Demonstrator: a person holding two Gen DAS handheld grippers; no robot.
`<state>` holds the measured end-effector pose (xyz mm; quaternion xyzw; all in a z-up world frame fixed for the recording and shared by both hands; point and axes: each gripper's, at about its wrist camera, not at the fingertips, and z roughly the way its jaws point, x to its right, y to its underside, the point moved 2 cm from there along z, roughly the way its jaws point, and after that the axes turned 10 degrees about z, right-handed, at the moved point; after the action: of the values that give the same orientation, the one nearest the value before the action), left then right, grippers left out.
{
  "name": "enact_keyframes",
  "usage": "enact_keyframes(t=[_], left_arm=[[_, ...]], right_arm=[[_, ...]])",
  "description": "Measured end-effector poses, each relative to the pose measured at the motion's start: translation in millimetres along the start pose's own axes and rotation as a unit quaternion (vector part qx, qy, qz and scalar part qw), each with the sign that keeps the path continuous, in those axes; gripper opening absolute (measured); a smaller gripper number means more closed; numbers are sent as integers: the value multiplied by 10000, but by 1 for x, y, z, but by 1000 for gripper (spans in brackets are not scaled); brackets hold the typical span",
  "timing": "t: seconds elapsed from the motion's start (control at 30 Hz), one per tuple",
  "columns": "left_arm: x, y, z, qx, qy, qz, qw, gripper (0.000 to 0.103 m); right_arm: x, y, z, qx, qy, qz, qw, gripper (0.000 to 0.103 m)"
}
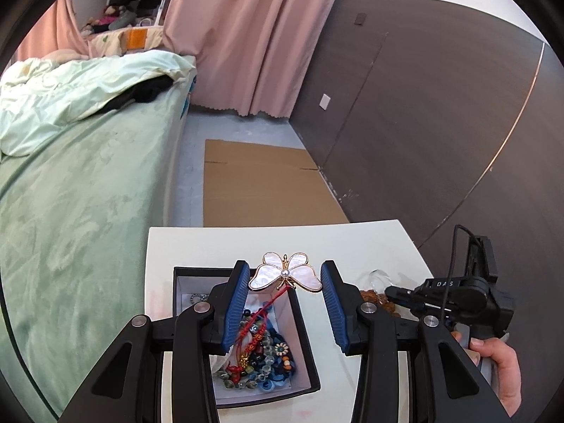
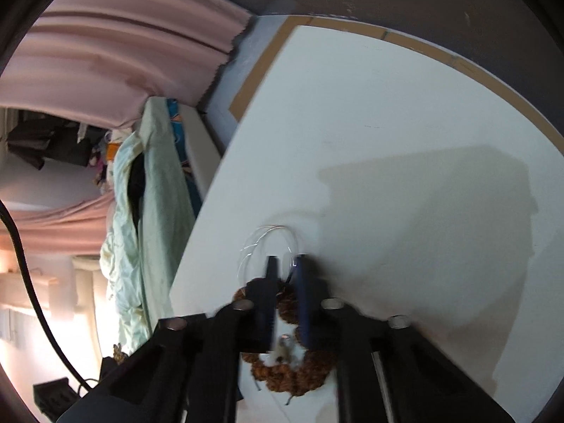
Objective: Organize jewelry
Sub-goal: 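Carry the butterfly charm into the box with the left gripper while the right gripper grasps the silver hoop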
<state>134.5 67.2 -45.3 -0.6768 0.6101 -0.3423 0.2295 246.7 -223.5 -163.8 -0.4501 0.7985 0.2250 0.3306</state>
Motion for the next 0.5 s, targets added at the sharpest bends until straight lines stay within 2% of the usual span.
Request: enact_keyframes(t=[0.27, 0.37, 0.4, 0.5], left_arm=[[-9, 4, -4, -107, -78, -126, 9998, 43], [-15, 7, -4, -163, 64, -354, 9992, 45], [-18, 8, -4, -234, 116, -463, 9986, 48], [-24, 11, -7, -285, 104, -699, 9971, 73]], right_arm=[[-4, 7, -7, -63, -219, -62, 9997, 2], [-12, 13, -16, 10, -374, -253, 9990, 2], [-16, 15, -20, 32, -453, -334, 9984, 2], [-25, 25, -26, 30, -607, -533, 9967, 2]])
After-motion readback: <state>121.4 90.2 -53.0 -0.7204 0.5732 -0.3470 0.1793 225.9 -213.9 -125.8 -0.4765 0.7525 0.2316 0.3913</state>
